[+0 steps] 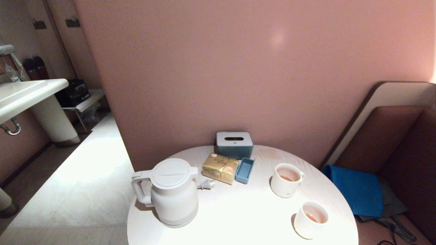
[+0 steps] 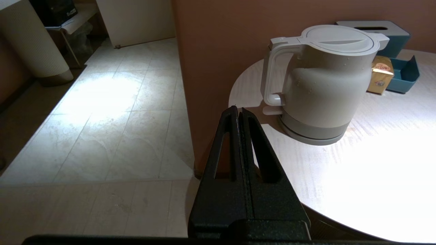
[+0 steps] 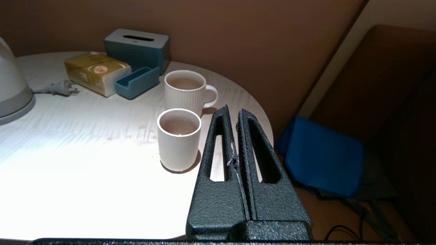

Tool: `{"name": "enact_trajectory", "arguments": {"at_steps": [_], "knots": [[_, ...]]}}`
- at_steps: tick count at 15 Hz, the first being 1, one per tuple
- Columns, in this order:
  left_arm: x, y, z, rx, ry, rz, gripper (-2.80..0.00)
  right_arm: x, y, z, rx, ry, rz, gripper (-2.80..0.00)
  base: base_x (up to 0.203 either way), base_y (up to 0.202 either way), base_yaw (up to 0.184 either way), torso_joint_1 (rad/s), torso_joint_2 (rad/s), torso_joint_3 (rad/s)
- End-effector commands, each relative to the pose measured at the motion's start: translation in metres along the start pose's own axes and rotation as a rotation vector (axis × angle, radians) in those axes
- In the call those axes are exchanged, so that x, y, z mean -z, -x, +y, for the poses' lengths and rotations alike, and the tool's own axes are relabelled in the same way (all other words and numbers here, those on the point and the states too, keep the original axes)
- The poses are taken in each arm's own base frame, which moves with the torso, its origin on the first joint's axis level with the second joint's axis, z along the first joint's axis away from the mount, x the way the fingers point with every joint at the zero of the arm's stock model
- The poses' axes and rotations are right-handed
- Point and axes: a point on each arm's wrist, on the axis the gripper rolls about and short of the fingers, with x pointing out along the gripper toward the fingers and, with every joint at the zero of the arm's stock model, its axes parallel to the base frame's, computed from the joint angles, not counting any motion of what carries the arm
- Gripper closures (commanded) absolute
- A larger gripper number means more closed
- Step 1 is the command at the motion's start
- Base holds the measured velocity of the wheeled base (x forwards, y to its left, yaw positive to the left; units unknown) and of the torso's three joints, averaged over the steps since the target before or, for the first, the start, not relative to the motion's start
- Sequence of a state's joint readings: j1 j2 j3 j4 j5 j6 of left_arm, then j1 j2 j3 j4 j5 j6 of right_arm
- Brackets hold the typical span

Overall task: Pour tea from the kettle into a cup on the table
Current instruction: Pick up the cup

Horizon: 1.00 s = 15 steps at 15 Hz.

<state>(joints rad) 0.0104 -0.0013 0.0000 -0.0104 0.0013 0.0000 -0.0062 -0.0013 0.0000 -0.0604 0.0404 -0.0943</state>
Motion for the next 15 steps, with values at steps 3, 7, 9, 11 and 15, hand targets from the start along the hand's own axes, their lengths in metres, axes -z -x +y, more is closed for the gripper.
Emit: {"name": "enact_trajectory", "arguments": {"at_steps": [3,7,9,11,15], "knots": [[-0.0001,-0.0001,0.0,-0.001,0.0,0.001,0.0,-0.0001,-0.0001,0.0,0.0,-0.008,0.0,0.0,0.0,0.0,0.0,0.0,0.0,0.0],[-0.0001,-0.0001,0.0,-0.001,0.0,0.001,0.0,-0.0001,-0.0001,0.0,0.0,-0.008,0.0,0.0,0.0,0.0,0.0,-0.124,0.26,0.131],[-0.0001,-0.0001,0.0,-0.001,0.0,0.001,0.0,-0.0001,-0.0001,0.0,0.0,-0.01,0.0,0.0,0.0,0.0,0.0,-0.195,0.38,0.188],[-0.0001,-0.0001,0.0,-0.001,0.0,0.001,0.0,-0.0001,-0.0001,-0.0001,0.002,-0.013,0.0,0.0,0.0,0.0,0.0,-0.212,0.42,0.213],[-0.0001,-0.0001,0.0,-0.001,0.0,0.001,0.0,-0.0001,-0.0001,0.0,0.0,-0.007,0.0,0.0,0.0,0.0,0.0,-0.266,0.54,0.267]]}}
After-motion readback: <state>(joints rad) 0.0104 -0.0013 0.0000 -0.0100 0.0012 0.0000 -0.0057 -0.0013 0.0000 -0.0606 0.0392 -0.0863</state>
